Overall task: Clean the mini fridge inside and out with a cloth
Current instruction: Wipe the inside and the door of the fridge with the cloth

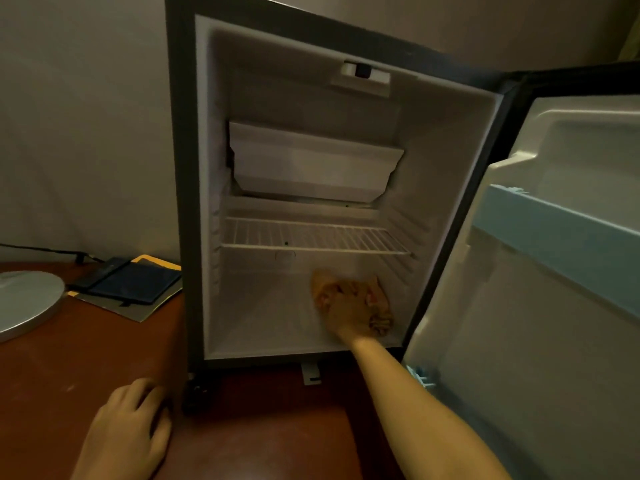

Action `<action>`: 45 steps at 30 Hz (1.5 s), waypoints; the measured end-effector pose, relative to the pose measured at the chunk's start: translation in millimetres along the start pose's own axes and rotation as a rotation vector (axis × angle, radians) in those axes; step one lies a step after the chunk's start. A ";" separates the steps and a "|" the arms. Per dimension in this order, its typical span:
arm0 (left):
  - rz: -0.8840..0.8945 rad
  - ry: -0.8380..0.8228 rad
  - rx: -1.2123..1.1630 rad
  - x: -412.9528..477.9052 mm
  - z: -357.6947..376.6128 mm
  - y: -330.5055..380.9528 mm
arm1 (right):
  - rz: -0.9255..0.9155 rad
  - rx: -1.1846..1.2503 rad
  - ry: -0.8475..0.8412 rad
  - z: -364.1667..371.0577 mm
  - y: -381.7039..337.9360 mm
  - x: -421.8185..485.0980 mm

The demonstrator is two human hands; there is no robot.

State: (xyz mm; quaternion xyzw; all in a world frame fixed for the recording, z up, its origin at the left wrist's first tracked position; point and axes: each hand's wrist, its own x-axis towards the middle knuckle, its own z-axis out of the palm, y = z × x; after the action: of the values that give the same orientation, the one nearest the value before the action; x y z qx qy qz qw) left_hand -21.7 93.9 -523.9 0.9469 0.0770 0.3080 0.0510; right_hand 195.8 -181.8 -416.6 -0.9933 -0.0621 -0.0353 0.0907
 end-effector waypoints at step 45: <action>-0.012 -0.359 -0.065 24.1 -22.6 9.6 | -0.063 -0.154 0.059 -11.4 5.8 17.8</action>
State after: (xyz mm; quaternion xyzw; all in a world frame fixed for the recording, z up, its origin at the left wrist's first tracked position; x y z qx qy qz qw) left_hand -14.7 89.8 -490.5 0.9840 0.0622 0.1362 0.0964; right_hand 213.5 -187.5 -405.0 -0.9934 -0.0877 -0.0718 0.0147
